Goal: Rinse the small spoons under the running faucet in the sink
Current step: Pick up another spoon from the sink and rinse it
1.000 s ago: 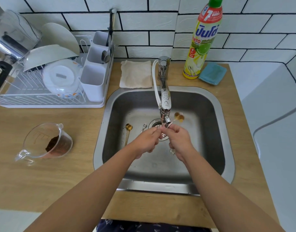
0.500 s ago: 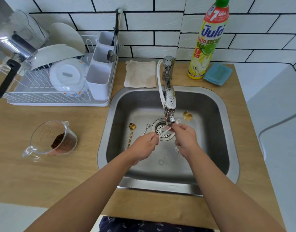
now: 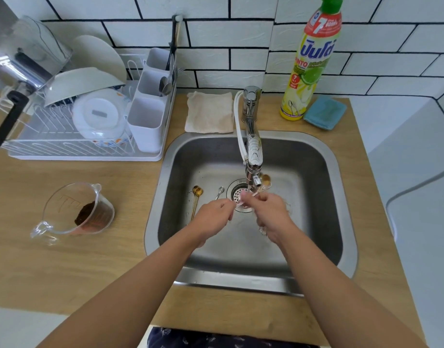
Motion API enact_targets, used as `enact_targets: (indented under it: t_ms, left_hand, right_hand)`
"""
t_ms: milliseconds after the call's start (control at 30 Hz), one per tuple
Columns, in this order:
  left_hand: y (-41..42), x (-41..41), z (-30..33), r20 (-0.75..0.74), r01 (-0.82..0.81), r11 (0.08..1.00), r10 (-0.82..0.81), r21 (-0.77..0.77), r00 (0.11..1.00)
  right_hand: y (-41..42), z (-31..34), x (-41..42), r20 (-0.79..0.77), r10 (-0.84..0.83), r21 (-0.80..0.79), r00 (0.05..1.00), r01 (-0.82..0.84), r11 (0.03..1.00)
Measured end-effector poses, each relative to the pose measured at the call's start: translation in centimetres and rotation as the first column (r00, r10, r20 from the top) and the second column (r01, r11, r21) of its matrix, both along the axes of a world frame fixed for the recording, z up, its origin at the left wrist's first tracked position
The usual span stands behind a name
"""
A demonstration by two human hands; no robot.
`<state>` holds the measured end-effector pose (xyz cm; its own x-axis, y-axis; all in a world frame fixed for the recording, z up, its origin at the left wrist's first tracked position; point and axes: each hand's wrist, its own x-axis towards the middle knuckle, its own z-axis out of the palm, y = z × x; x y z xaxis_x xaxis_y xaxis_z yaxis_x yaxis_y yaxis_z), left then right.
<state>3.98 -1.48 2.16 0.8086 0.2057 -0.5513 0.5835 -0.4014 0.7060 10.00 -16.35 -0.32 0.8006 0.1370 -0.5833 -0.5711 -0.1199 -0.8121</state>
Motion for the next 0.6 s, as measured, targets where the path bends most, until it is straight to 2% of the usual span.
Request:
enact_targets:
  t_ms: [67, 100, 200, 300, 433, 500, 600]
  left_hand:
    - [0.2, 0.0, -0.2, -0.005, -0.04, 0.999, 0.04, -0.019, 0.999]
    - [0.2, 0.0, -0.3, -0.002, -0.047, 0.998, 0.047, -0.032, 0.999]
    - [0.4, -0.2, -1.0, -0.014, -0.07, 0.991, 0.069, -0.11, 0.998]
    - [0.4, -0.4, -1.3, -0.02, -0.058, 0.977, 0.055, -0.203, 0.998]
    - [-0.2, -0.6, -1.5, 0.05, 0.015, 0.984, -0.006, -0.177, 0.999]
    - [-0.3, -0.7, -1.4, 0.062, 0.029, 0.981, -0.017, -0.19, 0.998]
    - [-0.3, -0.7, -1.3, 0.068, 0.033, 0.985, -0.022, -0.172, 0.997]
  right_hand:
    - [-0.6, -0.2, 1.2, -0.046, -0.161, 0.04, 0.986, 0.163, 0.986]
    - [-0.8, -0.4, 1.5, -0.057, -0.187, 0.07, 0.981, 0.19, 0.979]
    - [-0.4, -0.3, 0.7, -0.027, -0.076, 0.153, 0.997, 0.08, 0.985]
    - [-0.5, -0.3, 0.2, -0.026, 0.03, 0.134, 0.999, -0.026, 0.991]
    - [-0.2, -0.5, -0.9, -0.022, 0.12, 0.156, 0.993, -0.115, 0.981]
    - [-0.2, -0.6, -0.7, -0.014, 0.05, 0.124, 0.999, -0.048, 0.991]
    - [-0.8, -0.7, 0.5, -0.028, -0.17, 0.106, 0.985, 0.172, 0.979]
